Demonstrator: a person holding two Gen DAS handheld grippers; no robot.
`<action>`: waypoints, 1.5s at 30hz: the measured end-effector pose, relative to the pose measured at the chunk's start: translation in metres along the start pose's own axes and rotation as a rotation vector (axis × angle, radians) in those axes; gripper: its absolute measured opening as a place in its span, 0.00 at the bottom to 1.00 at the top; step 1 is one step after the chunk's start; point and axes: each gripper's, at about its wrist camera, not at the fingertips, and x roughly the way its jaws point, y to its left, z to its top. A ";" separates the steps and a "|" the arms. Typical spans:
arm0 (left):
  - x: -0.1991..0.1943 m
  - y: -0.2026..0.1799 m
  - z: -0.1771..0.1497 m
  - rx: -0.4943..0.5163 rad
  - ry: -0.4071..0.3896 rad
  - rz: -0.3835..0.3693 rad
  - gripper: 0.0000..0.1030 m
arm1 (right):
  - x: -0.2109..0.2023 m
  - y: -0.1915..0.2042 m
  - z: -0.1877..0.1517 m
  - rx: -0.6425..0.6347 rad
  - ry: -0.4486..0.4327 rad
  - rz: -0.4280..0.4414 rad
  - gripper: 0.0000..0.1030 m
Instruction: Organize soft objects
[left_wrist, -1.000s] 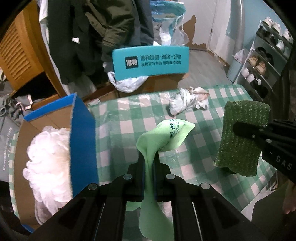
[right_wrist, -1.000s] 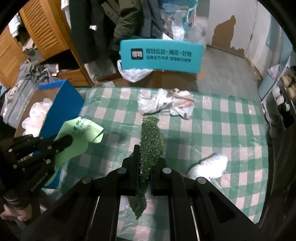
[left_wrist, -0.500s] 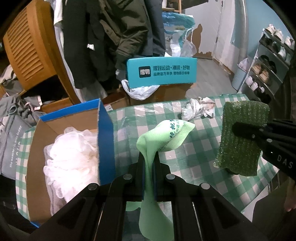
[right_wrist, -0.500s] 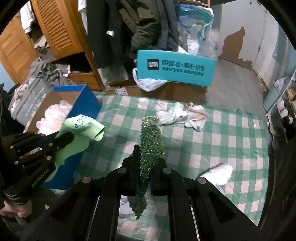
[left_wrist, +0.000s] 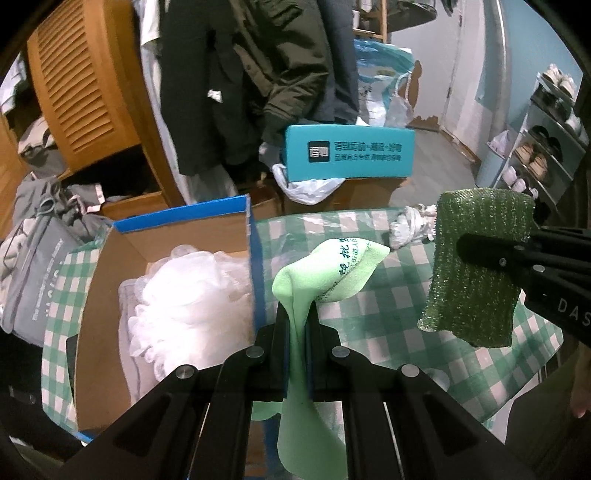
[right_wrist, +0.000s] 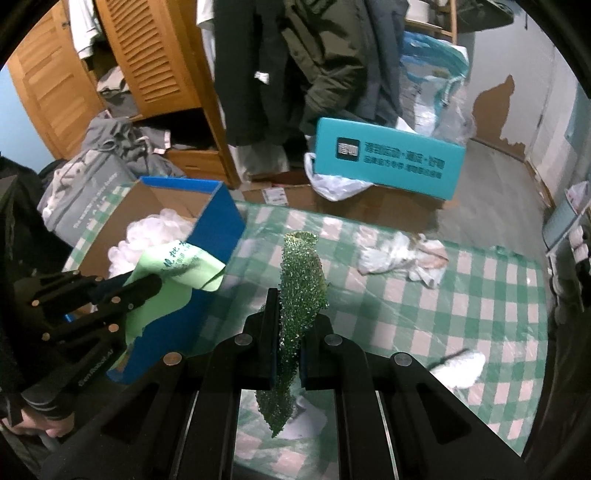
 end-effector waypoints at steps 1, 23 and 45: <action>-0.001 0.003 -0.002 -0.004 0.001 0.002 0.06 | 0.001 0.003 0.001 -0.005 0.001 0.003 0.07; -0.013 0.085 -0.021 -0.149 -0.006 0.063 0.06 | 0.024 0.077 0.026 -0.093 0.019 0.101 0.07; -0.006 0.168 -0.056 -0.341 0.039 0.093 0.06 | 0.054 0.172 0.026 -0.229 0.090 0.232 0.07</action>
